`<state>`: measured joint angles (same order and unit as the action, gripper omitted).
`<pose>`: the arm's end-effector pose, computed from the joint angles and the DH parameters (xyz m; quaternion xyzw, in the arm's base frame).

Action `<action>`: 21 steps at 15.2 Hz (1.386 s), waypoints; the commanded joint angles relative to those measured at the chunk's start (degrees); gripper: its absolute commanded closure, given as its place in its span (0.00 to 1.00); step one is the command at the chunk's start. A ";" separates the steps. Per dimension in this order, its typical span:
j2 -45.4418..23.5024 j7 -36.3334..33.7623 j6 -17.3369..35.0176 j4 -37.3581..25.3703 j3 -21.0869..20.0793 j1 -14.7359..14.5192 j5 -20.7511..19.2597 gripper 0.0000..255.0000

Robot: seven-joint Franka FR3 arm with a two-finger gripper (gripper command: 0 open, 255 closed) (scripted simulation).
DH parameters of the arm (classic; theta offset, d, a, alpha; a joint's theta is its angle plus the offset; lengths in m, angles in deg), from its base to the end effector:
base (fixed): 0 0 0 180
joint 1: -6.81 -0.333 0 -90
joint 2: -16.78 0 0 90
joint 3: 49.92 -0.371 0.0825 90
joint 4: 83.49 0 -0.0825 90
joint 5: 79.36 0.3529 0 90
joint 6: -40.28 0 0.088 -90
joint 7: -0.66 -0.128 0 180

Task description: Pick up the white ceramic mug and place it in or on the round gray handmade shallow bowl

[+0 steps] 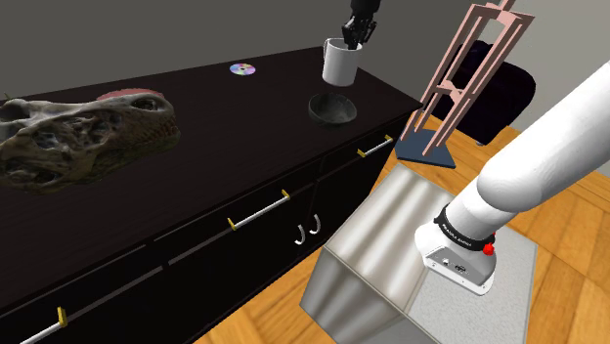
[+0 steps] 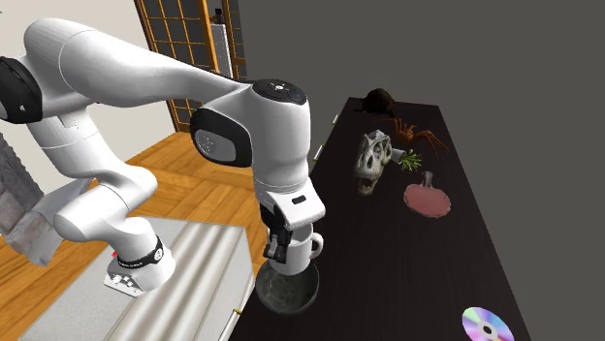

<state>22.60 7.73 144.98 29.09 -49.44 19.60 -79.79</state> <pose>0.4762 -0.1133 0.5566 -0.9984 0.0530 0.0183 0.0000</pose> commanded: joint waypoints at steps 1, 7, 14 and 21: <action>0.08 0.34 1.37 1.41 0.16 0.13 -0.02 1.00; -0.72 0.32 5.93 5.18 0.17 0.13 -0.02 1.00; -2.21 0.30 11.25 9.01 0.18 0.14 -0.03 1.00; -2.59 0.30 12.35 9.74 0.19 0.14 -0.03 1.00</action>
<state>20.00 8.02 157.31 38.83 -49.26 19.74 -79.82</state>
